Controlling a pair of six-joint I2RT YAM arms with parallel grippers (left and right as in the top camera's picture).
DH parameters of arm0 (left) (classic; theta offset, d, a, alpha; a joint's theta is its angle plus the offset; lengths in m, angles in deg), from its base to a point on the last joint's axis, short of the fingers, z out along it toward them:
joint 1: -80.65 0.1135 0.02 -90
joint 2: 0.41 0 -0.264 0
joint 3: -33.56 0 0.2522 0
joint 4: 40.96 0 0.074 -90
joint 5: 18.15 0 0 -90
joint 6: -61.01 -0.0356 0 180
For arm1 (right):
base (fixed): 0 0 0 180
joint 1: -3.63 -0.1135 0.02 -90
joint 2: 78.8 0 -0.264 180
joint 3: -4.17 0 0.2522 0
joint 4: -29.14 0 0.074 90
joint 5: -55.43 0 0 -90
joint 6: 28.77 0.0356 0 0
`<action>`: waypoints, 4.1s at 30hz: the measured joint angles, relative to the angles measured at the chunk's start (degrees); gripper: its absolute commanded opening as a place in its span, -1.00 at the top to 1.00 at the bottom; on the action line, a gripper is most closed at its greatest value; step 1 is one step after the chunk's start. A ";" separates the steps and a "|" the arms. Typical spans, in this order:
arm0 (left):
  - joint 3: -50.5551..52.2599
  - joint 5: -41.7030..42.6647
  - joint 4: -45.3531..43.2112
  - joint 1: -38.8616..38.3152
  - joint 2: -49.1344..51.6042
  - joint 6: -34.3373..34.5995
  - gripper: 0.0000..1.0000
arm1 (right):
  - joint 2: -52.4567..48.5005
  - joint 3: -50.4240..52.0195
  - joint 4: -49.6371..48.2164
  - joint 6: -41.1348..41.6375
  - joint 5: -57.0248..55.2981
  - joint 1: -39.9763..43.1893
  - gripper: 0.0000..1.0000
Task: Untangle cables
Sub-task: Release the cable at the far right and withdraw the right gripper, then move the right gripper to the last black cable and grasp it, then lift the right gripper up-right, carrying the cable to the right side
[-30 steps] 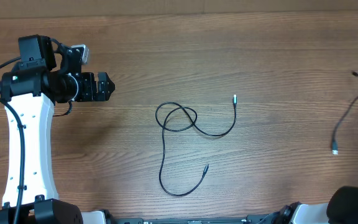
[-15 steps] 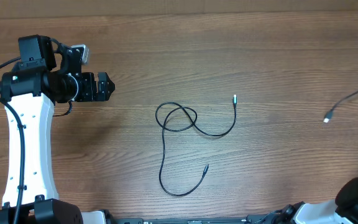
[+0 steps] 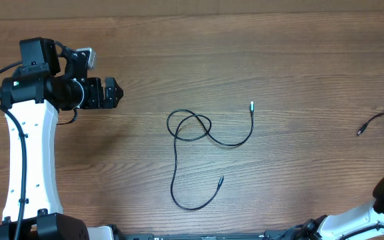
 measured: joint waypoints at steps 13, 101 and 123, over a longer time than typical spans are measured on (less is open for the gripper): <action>0.00 0.00 0.00 0.00 0.00 0.00 -1.00 | 0.00 0.00 16.09 -0.13 25.14 -0.04 -1.00; 0.00 0.00 0.00 0.00 0.00 0.00 -1.00 | -0.02 37.46 -13.31 -2.38 36.09 -66.55 0.92; 0.00 0.00 0.00 0.00 0.00 0.00 -1.00 | 0.17 -26.82 21.75 2.32 2.49 -53.66 0.92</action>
